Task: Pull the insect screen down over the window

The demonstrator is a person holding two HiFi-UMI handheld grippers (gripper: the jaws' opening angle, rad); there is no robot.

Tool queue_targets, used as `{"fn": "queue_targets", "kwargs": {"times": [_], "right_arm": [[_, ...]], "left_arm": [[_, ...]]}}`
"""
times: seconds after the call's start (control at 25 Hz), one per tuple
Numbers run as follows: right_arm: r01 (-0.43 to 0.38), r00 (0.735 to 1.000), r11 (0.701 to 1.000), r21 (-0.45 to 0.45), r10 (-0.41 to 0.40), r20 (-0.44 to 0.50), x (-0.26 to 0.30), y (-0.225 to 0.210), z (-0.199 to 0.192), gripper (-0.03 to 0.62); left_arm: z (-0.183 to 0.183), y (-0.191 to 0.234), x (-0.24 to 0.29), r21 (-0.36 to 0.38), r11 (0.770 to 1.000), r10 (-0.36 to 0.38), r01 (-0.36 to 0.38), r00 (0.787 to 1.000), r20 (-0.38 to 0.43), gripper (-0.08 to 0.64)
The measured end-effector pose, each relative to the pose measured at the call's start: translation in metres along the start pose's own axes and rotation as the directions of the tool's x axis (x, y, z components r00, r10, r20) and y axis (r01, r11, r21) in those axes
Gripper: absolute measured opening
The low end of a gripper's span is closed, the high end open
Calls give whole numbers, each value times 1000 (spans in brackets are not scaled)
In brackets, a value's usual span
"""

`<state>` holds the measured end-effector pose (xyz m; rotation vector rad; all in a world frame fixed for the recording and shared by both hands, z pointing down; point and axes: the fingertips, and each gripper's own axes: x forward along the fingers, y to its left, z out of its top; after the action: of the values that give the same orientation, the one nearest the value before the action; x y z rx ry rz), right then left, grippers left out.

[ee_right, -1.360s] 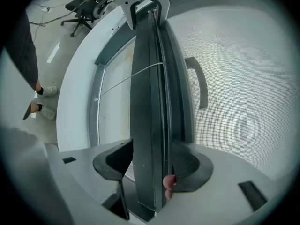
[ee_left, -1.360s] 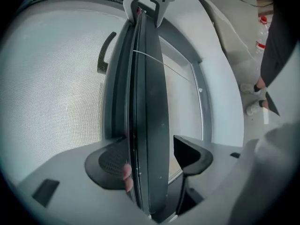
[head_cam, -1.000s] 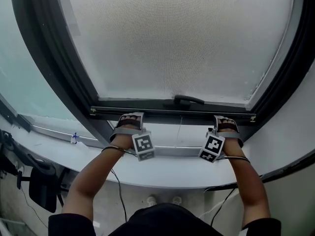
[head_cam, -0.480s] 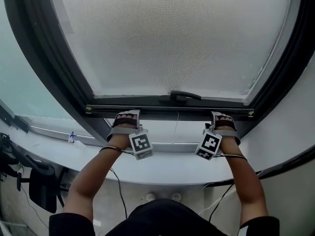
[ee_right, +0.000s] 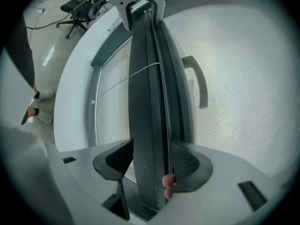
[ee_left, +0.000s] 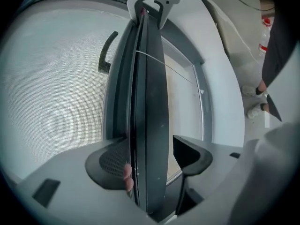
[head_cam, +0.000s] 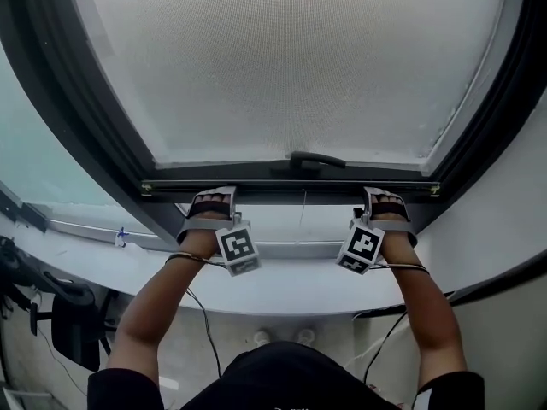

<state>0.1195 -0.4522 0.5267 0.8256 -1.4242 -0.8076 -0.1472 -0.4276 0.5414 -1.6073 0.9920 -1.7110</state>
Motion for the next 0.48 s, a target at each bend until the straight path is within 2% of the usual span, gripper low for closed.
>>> {"fn": "queue_targets", "kwargs": {"times": [0.32,0.48], "right_arm": [[-12,1000,1000,9,12,-15,1,-3,1,254],[12,1000,1000,29,-12,5,-1,0,2,255]], "left_arm": [[-2,2,0,0,1000,1,-1,1000,-14,304],[-1,0,-1,-9,1000,13,-13,1000,-10,304]]}}
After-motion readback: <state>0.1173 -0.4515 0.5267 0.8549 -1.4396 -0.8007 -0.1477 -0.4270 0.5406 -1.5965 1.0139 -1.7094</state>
